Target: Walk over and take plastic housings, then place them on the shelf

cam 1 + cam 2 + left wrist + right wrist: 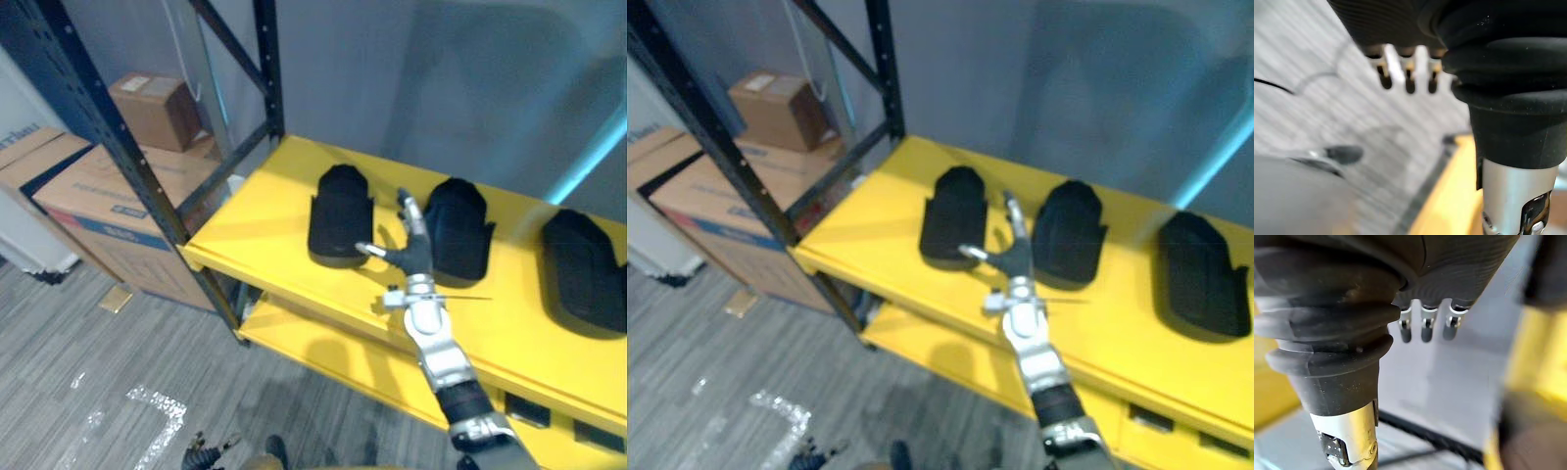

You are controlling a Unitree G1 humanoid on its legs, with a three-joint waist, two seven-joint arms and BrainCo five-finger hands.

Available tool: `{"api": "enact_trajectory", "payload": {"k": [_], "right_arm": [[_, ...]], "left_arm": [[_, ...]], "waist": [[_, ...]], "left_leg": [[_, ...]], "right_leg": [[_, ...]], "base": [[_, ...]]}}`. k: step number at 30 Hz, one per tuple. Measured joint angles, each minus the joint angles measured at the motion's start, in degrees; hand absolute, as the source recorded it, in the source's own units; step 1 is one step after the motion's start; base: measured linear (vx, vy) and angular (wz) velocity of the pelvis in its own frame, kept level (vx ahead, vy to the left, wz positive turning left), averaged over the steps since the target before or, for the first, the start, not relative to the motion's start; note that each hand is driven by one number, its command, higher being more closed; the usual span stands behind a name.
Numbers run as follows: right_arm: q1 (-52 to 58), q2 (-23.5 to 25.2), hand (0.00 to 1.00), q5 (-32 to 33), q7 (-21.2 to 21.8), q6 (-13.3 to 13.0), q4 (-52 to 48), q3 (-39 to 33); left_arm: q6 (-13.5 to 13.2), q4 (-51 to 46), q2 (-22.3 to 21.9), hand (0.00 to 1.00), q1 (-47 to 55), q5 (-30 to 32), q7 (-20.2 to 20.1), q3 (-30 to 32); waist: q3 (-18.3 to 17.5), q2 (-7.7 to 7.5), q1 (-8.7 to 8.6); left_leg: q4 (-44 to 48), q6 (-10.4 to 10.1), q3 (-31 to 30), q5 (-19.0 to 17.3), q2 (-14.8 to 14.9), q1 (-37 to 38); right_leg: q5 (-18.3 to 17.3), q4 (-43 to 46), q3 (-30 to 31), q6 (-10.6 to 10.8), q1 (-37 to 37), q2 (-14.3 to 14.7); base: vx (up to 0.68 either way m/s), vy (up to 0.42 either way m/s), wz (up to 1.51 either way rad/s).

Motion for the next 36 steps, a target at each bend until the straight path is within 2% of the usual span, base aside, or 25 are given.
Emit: {"api": "enact_trajectory", "payload": {"k": [2, 5, 9, 12, 15, 18, 21, 24, 28, 31, 34, 36], "right_arm": [[-0.4, -2.4, 0.00, -0.1, 0.0, 0.0, -6.7, -2.0], [-0.3, -3.8, 0.00, -0.1, 0.3, 0.2, -10.2, -2.5], [0.1, -4.0, 0.00, 1.3, 3.0, 0.5, -11.4, -2.1], [1.3, -4.0, 0.00, 3.6, 7.2, 1.7, -11.4, 1.7], [1.4, -4.0, 0.00, 4.5, 9.5, 2.6, -11.5, 4.8], [0.9, -4.4, 0.00, 4.5, 10.0, 4.4, -11.7, 4.8], [-3.3, -4.8, 0.00, 3.9, 9.8, 4.7, -11.7, 5.0], [-8.4, -4.8, 0.00, 3.5, 8.7, 5.0, -11.4, 6.1], [-12.0, -3.8, 0.00, 3.3, 7.1, 7.8, -9.0, 9.6], [-13.6, -2.4, 0.00, 3.2, 5.3, 10.2, -4.5, 9.9], [-15.3, -1.3, 0.00, 3.1, 3.6, 12.4, -1.4, 10.1], [-15.9, -0.5, 0.00, 1.7, 0.0, 13.3, 0.4, 10.1]], "left_arm": [[-0.1, 0.6, 0.5, 0.00, -2.1, 0.0, 0.2, -0.3], [0.0, 3.1, 0.2, 0.00, -3.0, 0.2, 0.2, -0.8], [0.3, 4.8, 0.0, 0.00, -2.7, 1.8, 0.1, -0.5], [1.0, 4.9, 0.0, 0.00, -2.4, 1.8, 0.0, -0.1], [1.2, 5.0, 0.2, 0.00, -2.8, 3.3, -0.4, -0.7], [1.4, 5.1, 0.2, 0.00, -4.4, 4.3, -0.5, -2.7], [1.8, 5.3, 0.2, 0.00, -7.5, 4.6, 0.0, -5.6], [2.0, 6.3, 0.0, 0.00, -10.5, 4.1, 0.2, -8.8], [1.8, 6.3, 0.1, 0.00, -11.7, 3.3, 0.6, -9.7], [1.7, 6.2, 0.0, 0.00, -11.7, 1.9, 0.8, -9.7], [1.5, 6.2, -0.1, 0.00, -11.5, 1.6, 0.8, -9.7], [1.2, 6.2, -0.2, 0.00, -11.4, 1.5, 0.7, -9.8]], "waist": [[0.4, -0.32, -0.54], [0.8, 0.21, -1.00], [0.9, 0.46, -0.95], [0.9, 0.44, -0.51], [0.8, 0.49, -0.49], [1.3, 1.31, -0.61], [3.8, 1.94, -0.51], [6.5, 1.64, -0.34], [8.0, 1.17, 0.28], [8.4, 1.50, 0.87], [8.7, 2.05, 1.24], [9.1, 2.71, 1.24]], "left_leg": [[0.3, -0.1, 0.5, 0.7, 0.4, -1.7], [0.0, -0.2, 0.6, 1.1, 0.5, -1.5], [0.0, -0.6, -0.1, 1.9, 0.8, -1.5], [-0.1, -1.1, -0.4, 2.6, 0.8, -0.3], [-0.1, -1.5, -1.3, 3.6, 0.7, -1.7], [-0.1, -1.5, -3.0, 4.7, 1.5, -4.5], [-0.1, -1.8, -3.6, 4.9, 1.6, -8.3], [-0.1, -1.8, -3.3, 4.9, 1.1, -10.8], [0.0, -0.6, -3.0, 6.6, -0.1, -11.7], [0.2, 0.5, -2.6, 7.1, -0.8, -11.5], [0.3, 0.6, -2.5, 7.2, -0.8, -11.4], [0.3, 0.6, -2.6, 7.2, -0.6, -11.0]], "right_leg": [[0.3, 0.0, 2.6, -0.2, -1.8, 0.6], [0.3, -1.7, 3.2, -0.2, -0.8, 0.9], [0.2, -4.3, 3.0, -0.1, 0.9, 1.4], [-1.3, -4.4, 2.7, 1.6, 2.5, 1.3], [-3.1, -5.0, 2.6, 1.4, 1.8, 1.3], [-3.5, -3.1, 0.9, 0.9, -1.3, 2.0], [-3.5, -1.0, 0.1, 0.9, -5.7, 2.0], [-2.5, -1.0, 0.2, 1.3, -8.2, 1.4], [-1.8, -1.0, 1.1, 2.4, -9.2, 0.2], [-1.7, -0.8, 1.4, 2.6, -9.0, -0.4], [-1.8, -0.7, 1.4, 2.5, -9.0, -0.3], [-2.3, 0.0, 1.4, 2.2, -9.0, -0.3]], "base": [[-0.03, 0.017, -0.11], [-0.03, -0.009, -0.06], [-0.05, -0.040, 0.07], [-0.07, -0.048, 0.04], [-0.14, -0.047, 0.11], [-0.17, -0.040, 0.25], [-0.16, 0.017, 0.18], [-0.07, 0.081, 0.03], [0.05, 0.085, -0.05], [0.10, 0.037, -0.01], [0.08, -0.012, -0.02], [0.00, 0.000, 0.00]]}}
